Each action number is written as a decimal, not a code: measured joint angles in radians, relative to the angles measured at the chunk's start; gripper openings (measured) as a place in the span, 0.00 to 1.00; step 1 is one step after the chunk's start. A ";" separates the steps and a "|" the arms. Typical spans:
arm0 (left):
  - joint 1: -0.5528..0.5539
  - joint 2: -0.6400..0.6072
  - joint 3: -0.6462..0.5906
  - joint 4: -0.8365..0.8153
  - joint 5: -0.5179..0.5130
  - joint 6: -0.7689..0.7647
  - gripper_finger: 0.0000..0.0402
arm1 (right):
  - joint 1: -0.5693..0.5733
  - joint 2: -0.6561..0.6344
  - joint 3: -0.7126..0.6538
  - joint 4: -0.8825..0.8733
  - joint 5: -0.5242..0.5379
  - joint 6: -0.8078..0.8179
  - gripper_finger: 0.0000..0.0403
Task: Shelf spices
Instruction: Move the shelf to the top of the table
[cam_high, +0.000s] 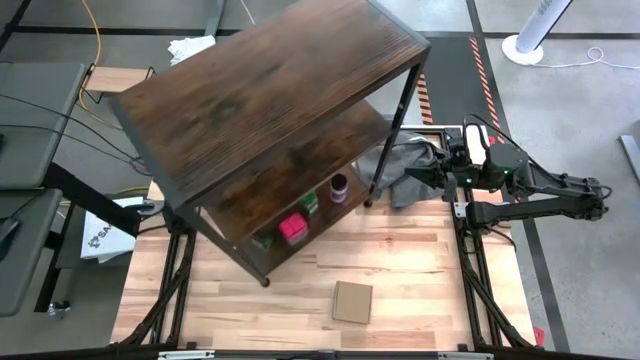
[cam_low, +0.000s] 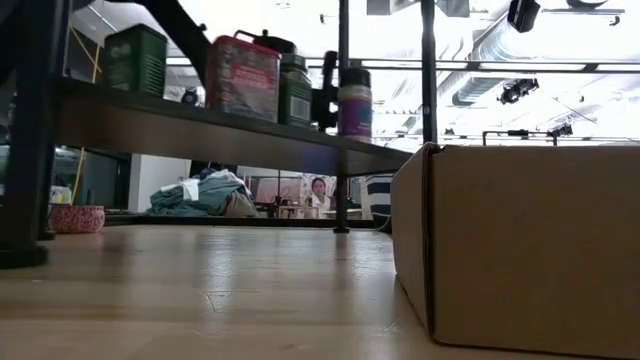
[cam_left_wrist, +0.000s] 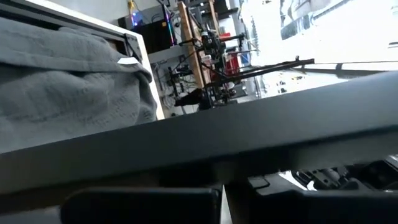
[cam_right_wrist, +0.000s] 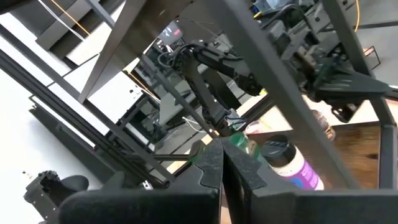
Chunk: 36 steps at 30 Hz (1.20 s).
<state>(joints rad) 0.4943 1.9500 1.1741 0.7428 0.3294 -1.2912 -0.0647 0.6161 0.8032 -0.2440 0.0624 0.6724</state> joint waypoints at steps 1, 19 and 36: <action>0.000 0.017 0.018 -0.001 0.006 -0.004 0.00 | 0.000 0.000 0.000 0.000 0.001 0.000 0.00; 0.176 -0.347 -0.206 -0.400 0.178 0.271 0.00 | 0.000 0.000 0.000 -0.003 0.005 -0.013 0.00; 0.187 -1.291 -0.430 -1.753 -0.164 0.452 0.00 | 0.000 0.000 0.000 0.000 0.004 -0.026 0.00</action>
<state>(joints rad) 0.6811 0.6587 0.7444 -1.0105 0.1651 -0.8395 -0.0649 0.6161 0.8032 -0.2440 0.0662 0.6460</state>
